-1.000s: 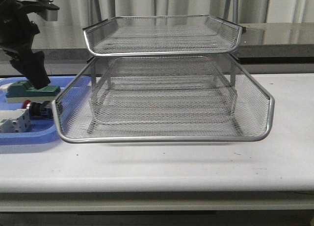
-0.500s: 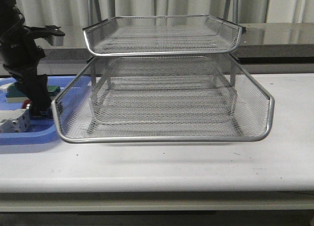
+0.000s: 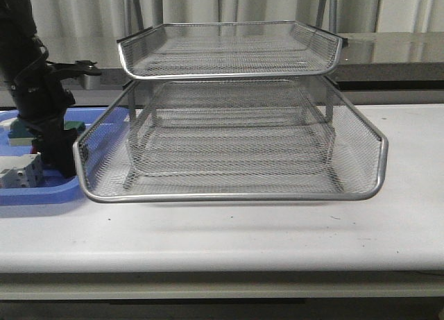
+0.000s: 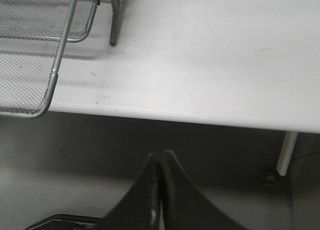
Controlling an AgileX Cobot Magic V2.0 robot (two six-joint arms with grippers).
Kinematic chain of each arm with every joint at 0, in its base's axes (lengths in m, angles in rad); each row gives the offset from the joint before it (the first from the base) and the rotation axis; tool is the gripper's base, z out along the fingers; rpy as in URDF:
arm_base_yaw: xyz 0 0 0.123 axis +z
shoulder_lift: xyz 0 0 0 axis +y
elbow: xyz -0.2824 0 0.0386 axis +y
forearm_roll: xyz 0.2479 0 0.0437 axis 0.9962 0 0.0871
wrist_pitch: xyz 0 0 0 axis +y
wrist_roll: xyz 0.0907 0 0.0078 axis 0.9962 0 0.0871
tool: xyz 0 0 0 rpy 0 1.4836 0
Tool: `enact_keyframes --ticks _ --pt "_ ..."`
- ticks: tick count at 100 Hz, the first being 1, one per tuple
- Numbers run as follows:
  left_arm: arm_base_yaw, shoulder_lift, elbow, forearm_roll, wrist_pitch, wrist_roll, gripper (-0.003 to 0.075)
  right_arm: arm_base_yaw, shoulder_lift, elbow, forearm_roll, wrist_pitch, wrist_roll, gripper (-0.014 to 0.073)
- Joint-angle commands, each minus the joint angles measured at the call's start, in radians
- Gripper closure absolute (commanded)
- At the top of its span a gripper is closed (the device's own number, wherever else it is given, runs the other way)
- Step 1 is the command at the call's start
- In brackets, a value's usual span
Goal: Place button on rack with both arms
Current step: 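Lower the left gripper onto the red push button in the blue tray, then grasp the red push button with the left gripper and lift it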
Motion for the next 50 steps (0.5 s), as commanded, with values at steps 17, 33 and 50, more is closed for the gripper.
enact_keyframes --ticks 17,33,50 --pt "-0.005 -0.058 -0.033 -0.024 -0.015 0.002 0.009 -0.006 0.0 -0.032 -0.008 -0.055 -0.001 0.0664" --pt "-0.005 -0.058 -0.041 -0.024 -0.015 0.002 0.0251 -0.006 0.0 -0.032 -0.008 -0.055 -0.001 0.0664" --pt "-0.005 -0.058 -0.073 -0.024 -0.015 0.002 0.0496 -0.006 0.0 -0.032 -0.008 -0.055 -0.001 0.0664"
